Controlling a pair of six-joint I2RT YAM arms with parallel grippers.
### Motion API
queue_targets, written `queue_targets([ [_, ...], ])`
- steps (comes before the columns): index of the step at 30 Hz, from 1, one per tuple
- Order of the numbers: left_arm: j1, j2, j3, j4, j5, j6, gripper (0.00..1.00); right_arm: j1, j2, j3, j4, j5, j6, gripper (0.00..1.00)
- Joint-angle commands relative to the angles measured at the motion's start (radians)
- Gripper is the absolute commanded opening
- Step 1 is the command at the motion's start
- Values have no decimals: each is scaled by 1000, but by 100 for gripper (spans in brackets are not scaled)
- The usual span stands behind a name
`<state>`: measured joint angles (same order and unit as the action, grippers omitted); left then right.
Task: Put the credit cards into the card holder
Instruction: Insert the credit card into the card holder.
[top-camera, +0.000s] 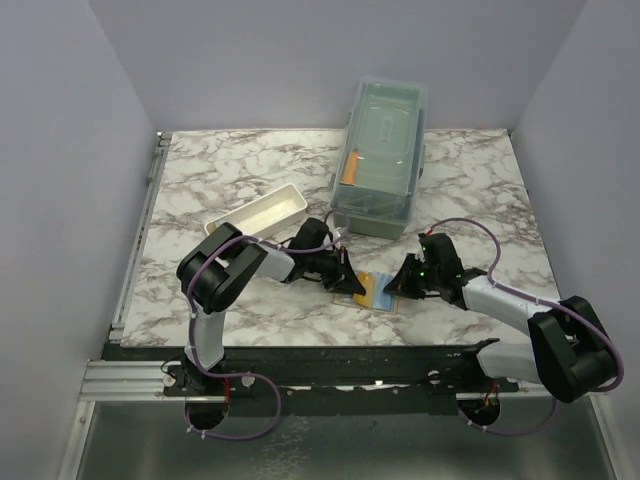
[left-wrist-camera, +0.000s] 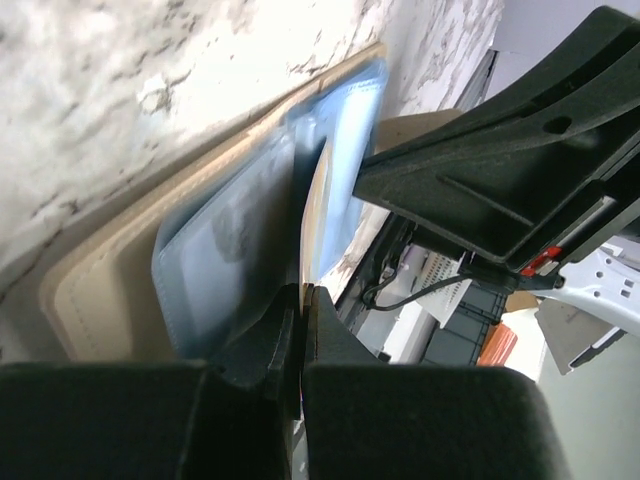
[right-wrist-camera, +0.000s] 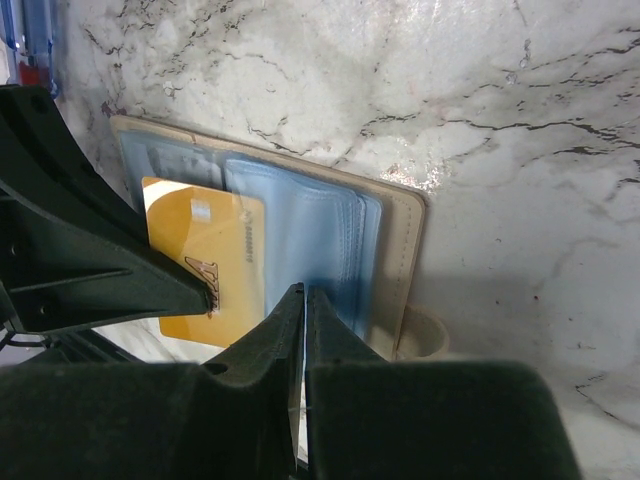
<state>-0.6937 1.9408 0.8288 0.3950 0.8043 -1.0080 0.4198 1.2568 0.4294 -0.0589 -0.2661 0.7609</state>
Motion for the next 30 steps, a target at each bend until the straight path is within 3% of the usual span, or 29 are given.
queue_targets([
  [1,0,30,49,-21,-20,35,0,2,11,-5,-71,46,-24,7],
  [15,-8,2,56,-32,-67,143,0,1,-1,2,-83,43,-31,7],
  [24,-10,-20,106,-245,-170,348,0,2,2,0,-84,43,-35,7],
  [30,-16,-19,113,-260,-175,349,0,2,-3,-6,-78,36,-31,7],
])
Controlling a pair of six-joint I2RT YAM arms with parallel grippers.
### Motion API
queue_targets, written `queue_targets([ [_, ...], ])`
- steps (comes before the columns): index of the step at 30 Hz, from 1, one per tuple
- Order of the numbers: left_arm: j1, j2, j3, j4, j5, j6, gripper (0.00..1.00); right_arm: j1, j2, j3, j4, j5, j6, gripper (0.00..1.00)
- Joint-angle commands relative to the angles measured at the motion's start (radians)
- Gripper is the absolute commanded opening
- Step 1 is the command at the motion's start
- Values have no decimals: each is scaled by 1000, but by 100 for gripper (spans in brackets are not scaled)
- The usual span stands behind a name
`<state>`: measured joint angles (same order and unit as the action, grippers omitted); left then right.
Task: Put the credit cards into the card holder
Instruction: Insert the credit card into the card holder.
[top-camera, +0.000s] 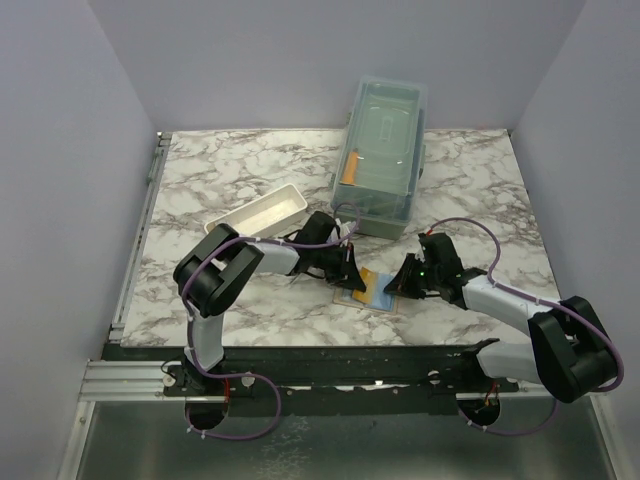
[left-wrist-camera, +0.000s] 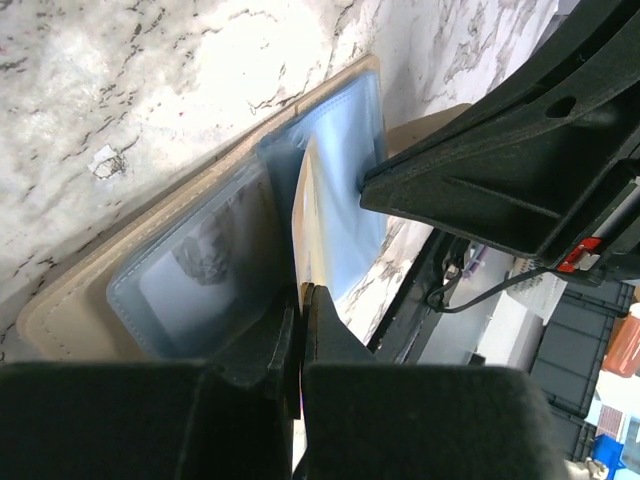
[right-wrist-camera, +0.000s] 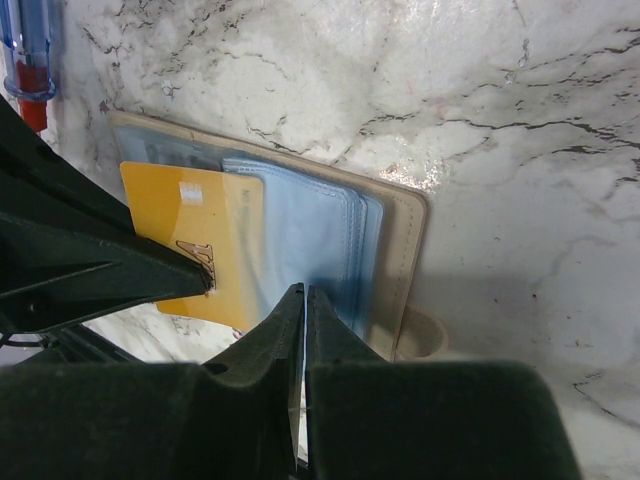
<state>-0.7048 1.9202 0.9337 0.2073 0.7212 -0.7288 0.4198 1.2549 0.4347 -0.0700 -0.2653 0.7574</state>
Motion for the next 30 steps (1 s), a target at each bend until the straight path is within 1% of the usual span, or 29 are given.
queue_targets([
  [1,-10,10,8,-66,-88,62,0,1,0,-11,-67,34,-28,7],
  [6,-37,38,-33,86,-22,-74,0,1,-24,5,-102,43,-24,8],
  [11,-45,10,-68,132,-94,-143,0,2,-75,13,-163,81,-15,10],
  [15,-59,-9,-82,136,-146,-146,0,1,-109,40,-254,143,-1,11],
  [17,-59,1,-76,138,-141,-143,0,2,-129,38,-272,164,0,13],
  [21,-65,31,-54,136,-113,-146,2,2,-104,27,-237,120,8,14],
  [23,-68,37,-50,136,-111,-145,4,1,-88,10,-185,88,-1,14],
  [26,-71,23,-48,114,-127,-143,10,2,-51,-3,-122,61,-1,14],
  [28,-74,-4,-39,49,-153,-117,18,2,-27,-1,-103,49,2,14],
  [30,-73,-39,-16,-58,-207,-64,28,2,-22,-3,-92,45,0,13],
])
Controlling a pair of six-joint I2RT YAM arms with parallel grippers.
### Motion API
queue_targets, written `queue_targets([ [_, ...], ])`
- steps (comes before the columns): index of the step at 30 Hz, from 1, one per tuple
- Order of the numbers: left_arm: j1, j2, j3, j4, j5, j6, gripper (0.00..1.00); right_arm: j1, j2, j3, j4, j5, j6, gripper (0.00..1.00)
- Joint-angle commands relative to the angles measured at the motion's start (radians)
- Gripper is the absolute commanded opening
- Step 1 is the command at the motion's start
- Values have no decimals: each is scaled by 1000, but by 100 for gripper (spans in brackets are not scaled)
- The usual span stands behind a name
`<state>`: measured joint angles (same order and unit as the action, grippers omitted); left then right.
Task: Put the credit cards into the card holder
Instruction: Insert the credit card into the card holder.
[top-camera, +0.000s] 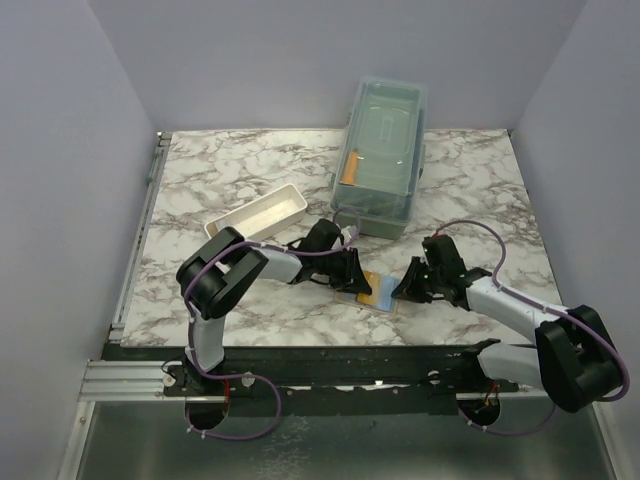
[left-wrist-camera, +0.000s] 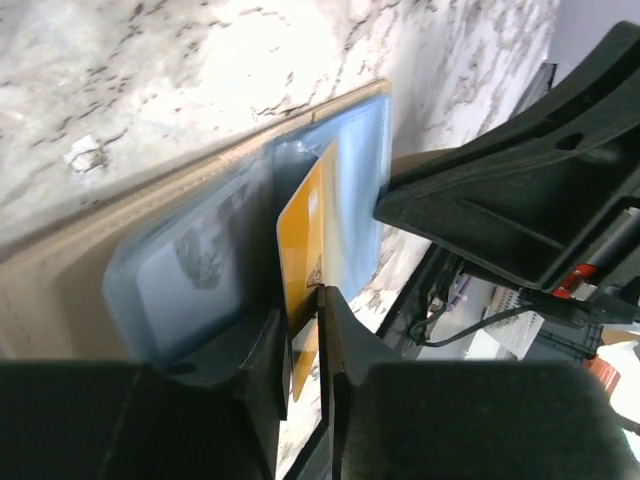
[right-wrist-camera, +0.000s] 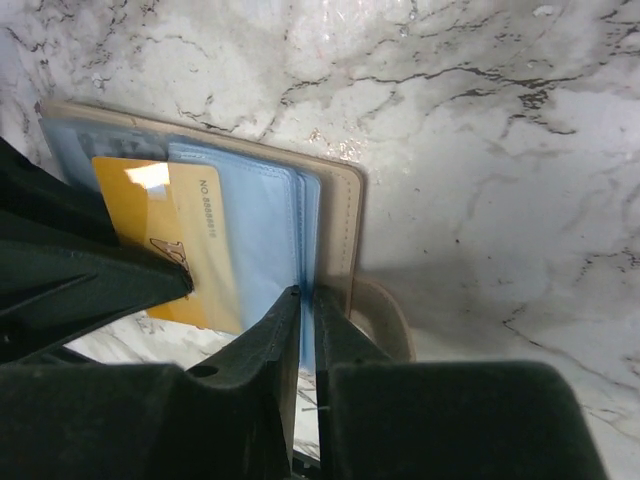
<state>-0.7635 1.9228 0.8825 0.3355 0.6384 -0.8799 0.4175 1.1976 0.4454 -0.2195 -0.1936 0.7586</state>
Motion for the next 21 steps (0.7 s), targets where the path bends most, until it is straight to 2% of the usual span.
queue_targets([
  [1,-14,-55,51,-249,-163,117,33,4,35,-17,62,-26,-2,13],
  [4,-15,-79,96,-406,-245,162,42,4,27,-19,53,-21,-5,13],
  [6,-14,-91,105,-438,-254,163,52,4,27,-16,49,-19,-6,13],
  [7,-16,-93,108,-442,-252,163,53,4,28,-18,51,-19,-7,13],
  [14,-56,-77,161,-506,-359,171,54,4,56,-17,64,-29,-8,12],
  [21,-142,0,258,-527,-315,191,52,4,70,2,52,-33,-14,12],
])
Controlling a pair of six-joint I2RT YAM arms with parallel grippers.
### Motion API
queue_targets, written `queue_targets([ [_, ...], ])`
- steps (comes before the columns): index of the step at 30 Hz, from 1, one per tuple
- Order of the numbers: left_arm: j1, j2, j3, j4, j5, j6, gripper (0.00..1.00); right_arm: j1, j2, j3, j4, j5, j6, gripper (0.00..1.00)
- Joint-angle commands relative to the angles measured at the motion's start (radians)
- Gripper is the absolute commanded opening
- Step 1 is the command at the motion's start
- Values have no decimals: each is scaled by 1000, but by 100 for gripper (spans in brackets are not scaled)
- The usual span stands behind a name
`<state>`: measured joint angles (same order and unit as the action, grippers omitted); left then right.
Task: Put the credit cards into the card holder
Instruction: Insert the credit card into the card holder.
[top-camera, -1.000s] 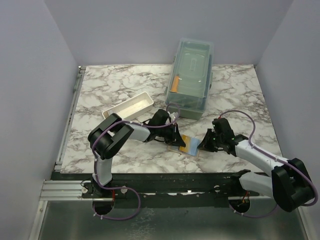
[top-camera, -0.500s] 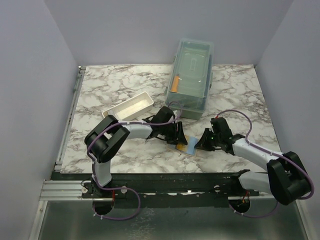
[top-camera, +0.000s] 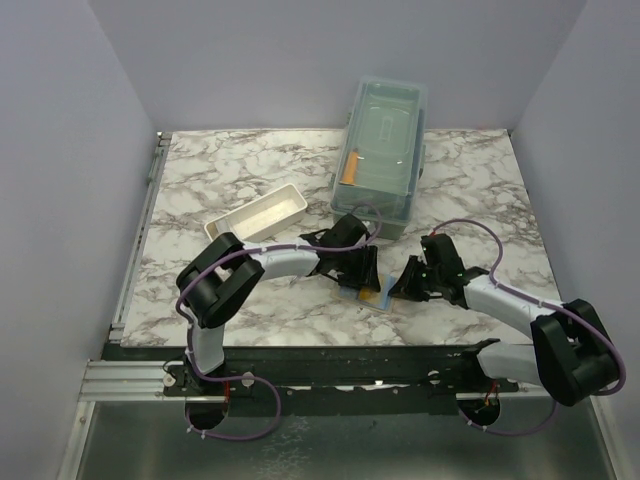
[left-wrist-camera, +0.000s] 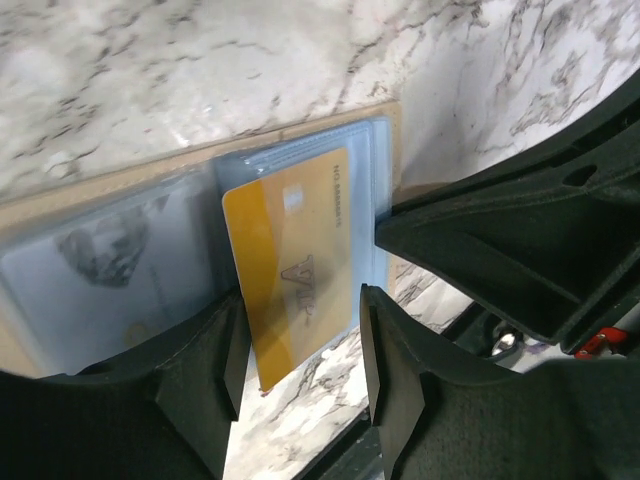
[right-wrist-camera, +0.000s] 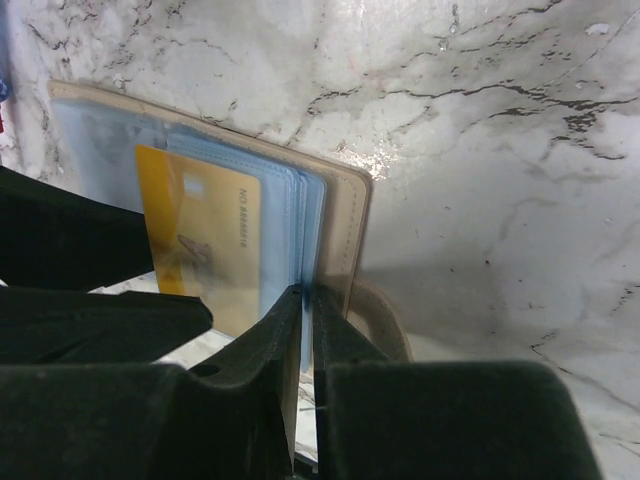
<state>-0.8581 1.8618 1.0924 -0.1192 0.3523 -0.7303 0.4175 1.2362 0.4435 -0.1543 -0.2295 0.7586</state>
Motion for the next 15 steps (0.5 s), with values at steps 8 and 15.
queue_targets([
  [8,-8,15,51,-141,-74,91,57,4,39,-3,-6,1,-17,12],
  [15,7,-23,52,-174,-80,106,59,4,32,-3,-10,8,-19,12],
])
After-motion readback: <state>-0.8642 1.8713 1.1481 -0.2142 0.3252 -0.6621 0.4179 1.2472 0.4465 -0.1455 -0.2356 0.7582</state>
